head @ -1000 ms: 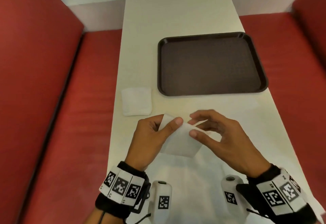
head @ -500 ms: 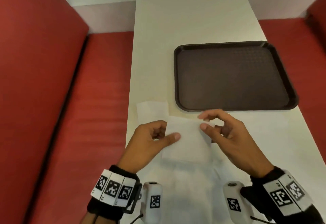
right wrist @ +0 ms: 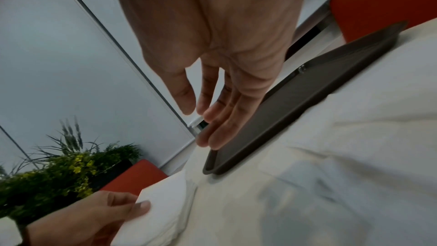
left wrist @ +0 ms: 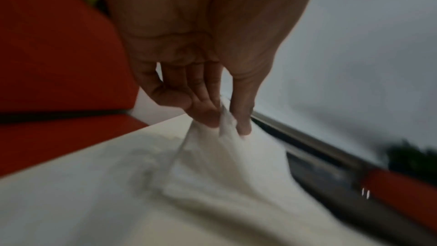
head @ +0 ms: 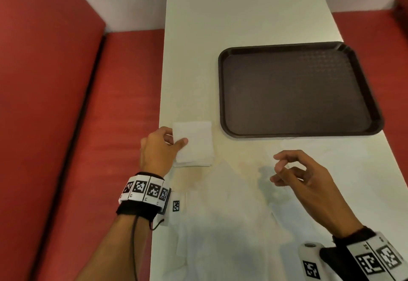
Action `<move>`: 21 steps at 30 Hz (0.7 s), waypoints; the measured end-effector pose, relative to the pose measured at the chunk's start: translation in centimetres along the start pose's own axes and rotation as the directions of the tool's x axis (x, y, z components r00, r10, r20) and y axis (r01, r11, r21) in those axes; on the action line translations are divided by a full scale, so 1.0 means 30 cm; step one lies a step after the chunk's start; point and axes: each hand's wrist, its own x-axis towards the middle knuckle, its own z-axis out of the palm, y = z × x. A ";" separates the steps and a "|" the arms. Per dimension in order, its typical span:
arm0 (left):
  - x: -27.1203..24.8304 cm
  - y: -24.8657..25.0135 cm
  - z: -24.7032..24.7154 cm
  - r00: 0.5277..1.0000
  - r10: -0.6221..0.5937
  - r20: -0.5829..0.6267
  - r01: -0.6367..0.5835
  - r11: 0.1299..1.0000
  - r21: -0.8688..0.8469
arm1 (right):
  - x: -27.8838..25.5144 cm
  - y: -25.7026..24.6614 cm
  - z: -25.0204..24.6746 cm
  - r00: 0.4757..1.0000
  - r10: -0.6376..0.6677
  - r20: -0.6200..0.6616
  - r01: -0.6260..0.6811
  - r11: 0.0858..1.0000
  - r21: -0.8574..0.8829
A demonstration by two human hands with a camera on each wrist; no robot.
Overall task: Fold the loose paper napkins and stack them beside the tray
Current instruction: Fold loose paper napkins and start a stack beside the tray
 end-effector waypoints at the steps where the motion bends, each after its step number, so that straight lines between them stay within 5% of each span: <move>1: -0.002 -0.005 0.008 1.000 0.004 -0.023 -0.003 1.000 0.029 | -0.007 0.006 -0.016 1.000 0.003 -0.010 -0.004 1.000 -0.007; 10: -0.143 0.082 0.062 0.968 0.182 -0.172 -0.156 0.976 0.154 | -0.118 0.067 -0.255 0.980 0.031 -0.195 -0.060 0.987 -0.148; 13: -0.279 0.197 0.164 0.952 0.307 -0.016 -0.303 0.946 0.112 | -0.171 0.158 -0.353 0.961 0.090 -0.260 -0.187 0.908 -0.375; 17: -0.490 0.326 0.364 0.876 0.404 0.262 -0.439 0.894 0.089 | -0.219 0.297 -0.409 0.957 0.164 -0.240 -0.290 0.525 -0.800; 21: -0.625 0.372 0.543 0.829 0.376 0.414 -0.466 0.873 0.141 | -0.230 0.380 -0.391 0.961 0.143 -0.237 -0.277 0.508 -0.815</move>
